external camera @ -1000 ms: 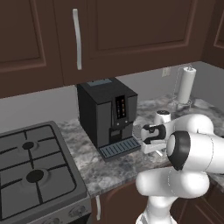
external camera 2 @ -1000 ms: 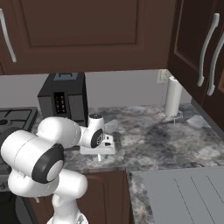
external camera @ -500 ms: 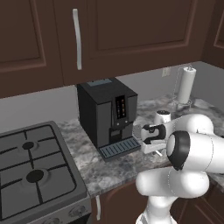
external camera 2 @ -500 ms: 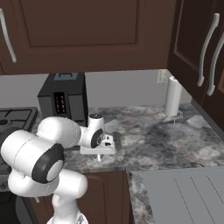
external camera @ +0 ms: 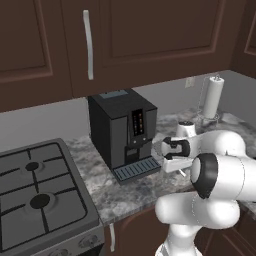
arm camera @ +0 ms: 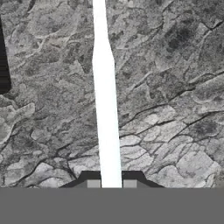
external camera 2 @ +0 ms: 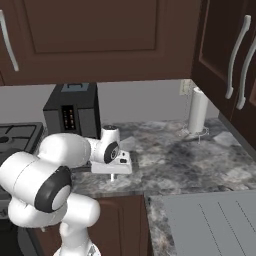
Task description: Put the eggplant and carrot in the pot. Retrieve the spatula and lightly stir the vegetables in the pot.
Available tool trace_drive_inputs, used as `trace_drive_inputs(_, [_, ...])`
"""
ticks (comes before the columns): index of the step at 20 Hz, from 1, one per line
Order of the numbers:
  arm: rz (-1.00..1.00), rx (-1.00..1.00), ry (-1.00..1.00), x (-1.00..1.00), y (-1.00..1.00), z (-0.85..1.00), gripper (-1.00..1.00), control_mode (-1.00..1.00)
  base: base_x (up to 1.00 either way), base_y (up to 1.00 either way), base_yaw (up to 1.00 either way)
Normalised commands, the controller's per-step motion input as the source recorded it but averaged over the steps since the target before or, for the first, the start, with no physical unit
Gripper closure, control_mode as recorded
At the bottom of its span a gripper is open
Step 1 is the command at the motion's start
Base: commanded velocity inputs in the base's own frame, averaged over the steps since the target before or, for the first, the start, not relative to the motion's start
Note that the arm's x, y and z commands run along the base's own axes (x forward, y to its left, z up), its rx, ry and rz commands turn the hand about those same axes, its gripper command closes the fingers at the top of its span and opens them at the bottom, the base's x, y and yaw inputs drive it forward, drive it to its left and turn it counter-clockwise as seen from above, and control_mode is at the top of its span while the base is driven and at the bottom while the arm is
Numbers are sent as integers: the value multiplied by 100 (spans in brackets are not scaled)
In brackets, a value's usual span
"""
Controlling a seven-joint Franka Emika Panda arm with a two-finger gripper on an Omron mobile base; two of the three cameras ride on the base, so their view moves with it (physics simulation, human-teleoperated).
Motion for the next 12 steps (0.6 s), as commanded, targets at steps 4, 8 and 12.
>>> trace_drive_inputs(4, [-6,6,-7,-65,-21,98,100,-100,0,0,0])
trace_drive_inputs(8, [-5,10,-7,-88,-22,100,100,-100,0,0,0])
trace_drive_inputs(12, [-2,3,-3,-99,-4,100,100,-100,0,0,0])
